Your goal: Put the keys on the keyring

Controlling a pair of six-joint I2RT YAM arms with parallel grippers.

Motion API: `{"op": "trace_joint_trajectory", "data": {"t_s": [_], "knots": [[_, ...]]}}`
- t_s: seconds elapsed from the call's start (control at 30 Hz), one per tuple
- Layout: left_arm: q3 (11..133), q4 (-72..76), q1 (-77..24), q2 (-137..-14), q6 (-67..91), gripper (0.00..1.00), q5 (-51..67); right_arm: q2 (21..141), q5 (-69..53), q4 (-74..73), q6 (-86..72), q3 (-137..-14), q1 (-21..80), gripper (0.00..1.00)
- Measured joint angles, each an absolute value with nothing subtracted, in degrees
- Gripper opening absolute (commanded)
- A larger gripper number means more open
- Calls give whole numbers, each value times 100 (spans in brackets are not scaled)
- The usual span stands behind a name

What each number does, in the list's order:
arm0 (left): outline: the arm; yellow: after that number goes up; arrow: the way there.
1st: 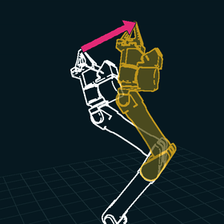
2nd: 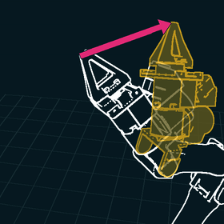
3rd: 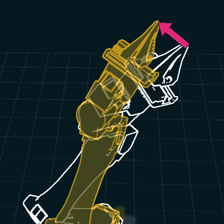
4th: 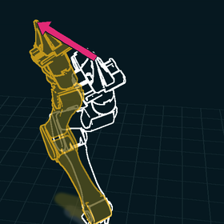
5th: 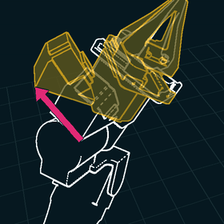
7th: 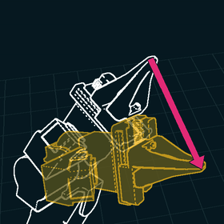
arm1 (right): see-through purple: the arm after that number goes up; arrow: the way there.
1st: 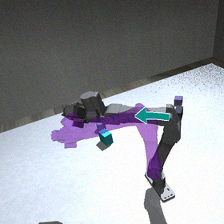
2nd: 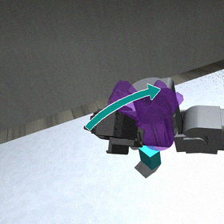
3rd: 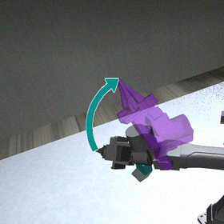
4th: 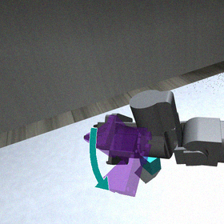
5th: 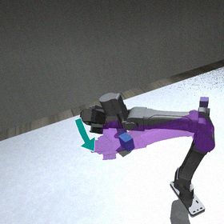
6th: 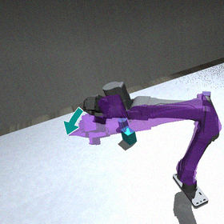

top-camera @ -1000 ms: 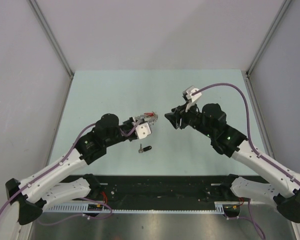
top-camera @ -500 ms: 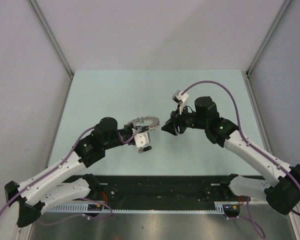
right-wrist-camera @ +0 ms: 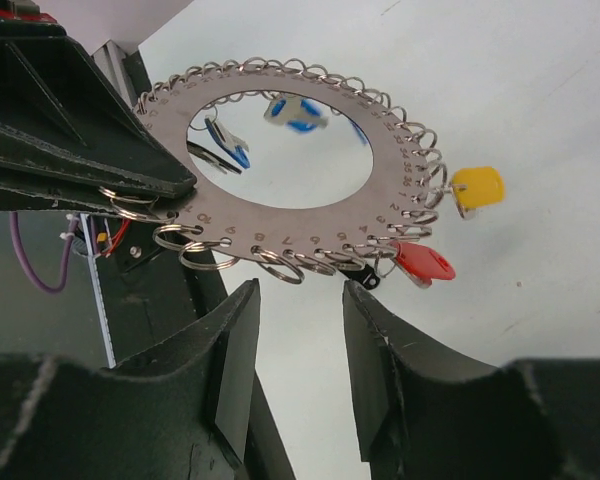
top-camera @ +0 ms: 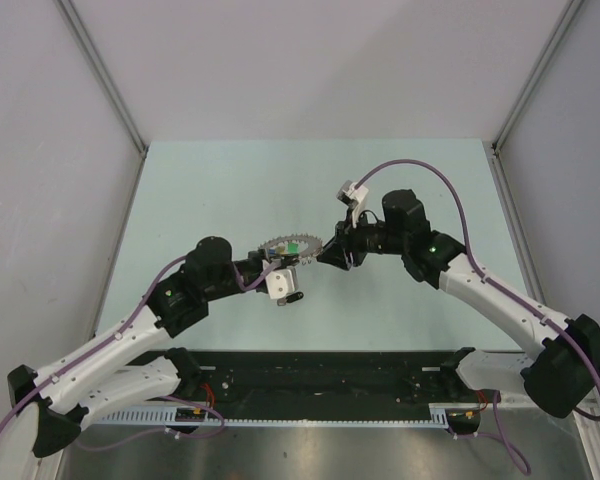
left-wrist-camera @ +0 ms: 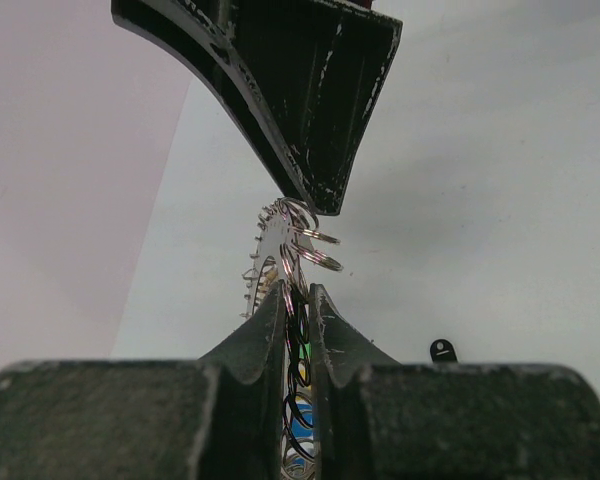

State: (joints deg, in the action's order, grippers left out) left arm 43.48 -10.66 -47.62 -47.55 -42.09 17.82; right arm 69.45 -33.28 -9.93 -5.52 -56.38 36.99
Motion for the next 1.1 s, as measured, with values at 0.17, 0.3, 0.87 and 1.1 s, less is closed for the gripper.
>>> {"op": "trace_joint_trajectory", "data": {"t_s": [0.17,0.3,0.87,1.1], "knots": [[4348,-1013,-4762,-4755,-4206,1,1859,6980,-3409,-854,-563,-5640,3691,40],[4348,-993,-4762,-4753,-4206,0,1876,6989,-3454,-775,-600,-5640,3688,35],[4348,-886,-4762,-4735,-4104,0,1566,6709,-2812,-773,-633,-5640,3887,0],[4348,-829,-4762,-4751,-4003,0,1472,6497,-1874,-829,-429,-5640,4364,0]]}}
